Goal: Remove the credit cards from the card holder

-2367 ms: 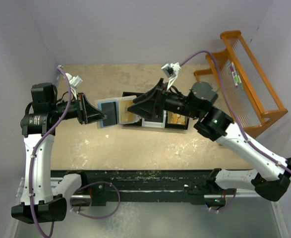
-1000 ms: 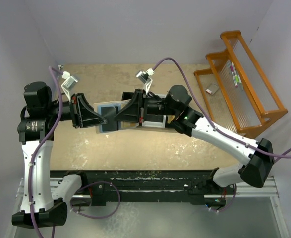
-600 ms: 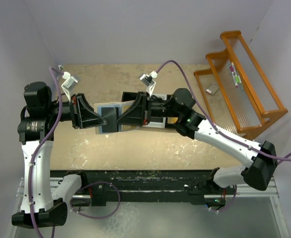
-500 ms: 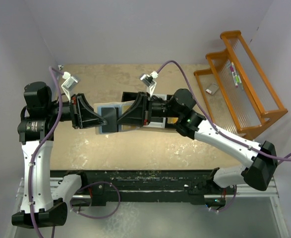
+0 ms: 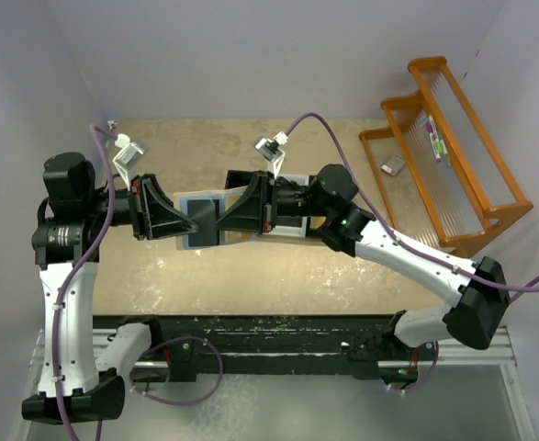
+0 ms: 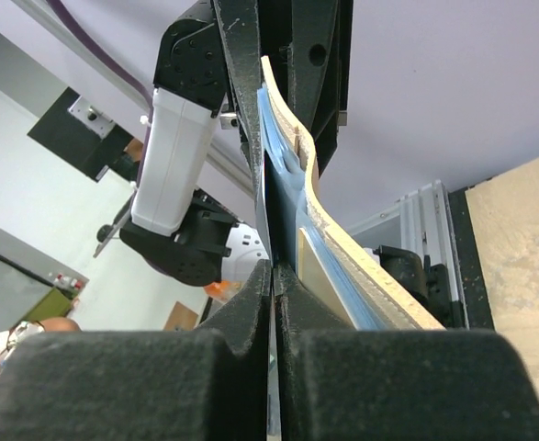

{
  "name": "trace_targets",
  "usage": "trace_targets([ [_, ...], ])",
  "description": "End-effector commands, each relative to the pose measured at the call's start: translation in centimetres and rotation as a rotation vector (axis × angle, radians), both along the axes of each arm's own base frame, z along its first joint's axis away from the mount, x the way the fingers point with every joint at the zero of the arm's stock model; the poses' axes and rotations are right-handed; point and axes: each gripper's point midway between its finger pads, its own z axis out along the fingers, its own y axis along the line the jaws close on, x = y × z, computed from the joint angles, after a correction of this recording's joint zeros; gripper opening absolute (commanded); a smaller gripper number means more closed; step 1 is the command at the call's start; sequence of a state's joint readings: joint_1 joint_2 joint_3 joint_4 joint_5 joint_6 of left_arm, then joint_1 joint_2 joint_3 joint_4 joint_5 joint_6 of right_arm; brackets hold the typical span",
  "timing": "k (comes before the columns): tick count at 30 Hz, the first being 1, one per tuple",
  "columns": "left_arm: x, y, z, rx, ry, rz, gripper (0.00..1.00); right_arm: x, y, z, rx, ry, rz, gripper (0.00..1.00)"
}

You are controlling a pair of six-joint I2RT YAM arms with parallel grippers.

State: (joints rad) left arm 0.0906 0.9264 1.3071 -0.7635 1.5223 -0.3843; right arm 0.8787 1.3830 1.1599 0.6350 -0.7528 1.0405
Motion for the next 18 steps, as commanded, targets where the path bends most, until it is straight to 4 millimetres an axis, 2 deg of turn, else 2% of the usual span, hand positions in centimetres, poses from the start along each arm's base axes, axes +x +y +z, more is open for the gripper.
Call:
trace_targets([
  [1,-2.0,-0.1,1.5,-0.021,-0.078,-0.082,0.00,-0.1,-0.8,2.1,0.055,-0.038,-0.024,0.00],
  [9,-2.2,-0.1,1.7,-0.022,-0.080,-0.085,0.00,0.0,-2.8,1.9,0.061,-0.052,-0.041,0.00],
  [15,-2.1,-0.1,1.6,-0.021,-0.081,-0.082,0.01,0.2,-3.3,2.0,0.065,-0.055,-0.043,0.00],
  [18,-1.6,-0.1,1.5,-0.013,-0.080,-0.058,0.00,0.9,-4.1,1.7,0.047,-0.051,-0.068,0.00],
])
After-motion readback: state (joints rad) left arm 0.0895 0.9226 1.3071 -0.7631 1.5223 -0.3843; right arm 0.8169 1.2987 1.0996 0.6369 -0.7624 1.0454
